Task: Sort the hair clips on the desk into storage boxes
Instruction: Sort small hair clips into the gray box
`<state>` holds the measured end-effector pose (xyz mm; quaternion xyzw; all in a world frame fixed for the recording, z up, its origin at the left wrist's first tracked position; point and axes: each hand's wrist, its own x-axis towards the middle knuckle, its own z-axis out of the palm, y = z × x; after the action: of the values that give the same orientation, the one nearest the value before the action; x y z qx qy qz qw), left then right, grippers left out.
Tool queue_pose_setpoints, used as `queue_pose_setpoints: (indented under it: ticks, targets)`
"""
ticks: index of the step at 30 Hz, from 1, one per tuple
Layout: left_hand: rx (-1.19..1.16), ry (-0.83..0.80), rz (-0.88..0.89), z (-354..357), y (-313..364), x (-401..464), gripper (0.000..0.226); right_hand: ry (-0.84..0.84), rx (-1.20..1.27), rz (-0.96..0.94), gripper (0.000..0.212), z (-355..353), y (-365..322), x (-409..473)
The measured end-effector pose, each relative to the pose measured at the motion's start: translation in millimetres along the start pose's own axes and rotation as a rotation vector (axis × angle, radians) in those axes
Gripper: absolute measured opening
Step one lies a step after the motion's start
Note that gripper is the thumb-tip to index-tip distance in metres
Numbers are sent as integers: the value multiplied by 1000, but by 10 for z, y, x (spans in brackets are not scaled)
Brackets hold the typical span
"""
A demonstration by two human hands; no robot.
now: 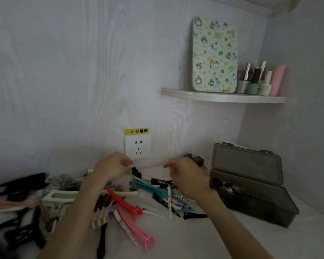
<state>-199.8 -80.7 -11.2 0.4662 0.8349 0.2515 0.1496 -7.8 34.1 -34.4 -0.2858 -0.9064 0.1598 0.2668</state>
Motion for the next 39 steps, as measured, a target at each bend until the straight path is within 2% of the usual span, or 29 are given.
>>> queue_pose_setpoints:
  ticks: [2, 5, 8, 10, 12, 16, 18, 22, 26, 30, 35, 37, 39]
  targets:
    - [100, -155, -1, -31, 18, -13, 50, -20, -29, -81, 31, 210, -173, 179]
    - [192, -262, -29, 29, 26, 18, 51, -207, -90, -142, 40, 510, -377, 420]
    - [231, -207, -28, 173, -40, 92, 48, -410, -92, -175, 46, 713, -441, 613]
    - [226, -180, -31, 235, -102, 149, 50, -499, -115, -206, 34, 767, -439, 715]
    - [172, -153, -36, 225, -159, 174, 40, -544, -171, -213, 24, 766, -430, 797]
    - [71, -137, -36, 166, -210, 187, 26, -463, -166, -198, 26, 688, -337, 816]
    - [38, -131, -25, 144, -228, 183, 23, -384, -75, -173, 25, 656, -271, 769]
    - [-55, -147, -28, 84, -252, 166, 30, -148, 193, -49, 18, 497, -162, 648]
    - [38, -253, -24, 60, -255, 151, 41, -106, 422, 47, 12, 179, -141, 525]
    - [81, -191, -13, 166, -242, 174, 37, -272, 253, 20, 12, -3, -84, 409]
    - [45, -139, -19, 209, -262, 198, 36, -510, -135, -148, 37, 96, -52, 372]
    - [11, -121, -22, 210, -284, 227, 39, -549, -235, -181, 38, 147, -65, 419]
    - [-32, -106, -20, 200, -287, 243, 38, -566, -233, -174, 33, 164, -93, 498]
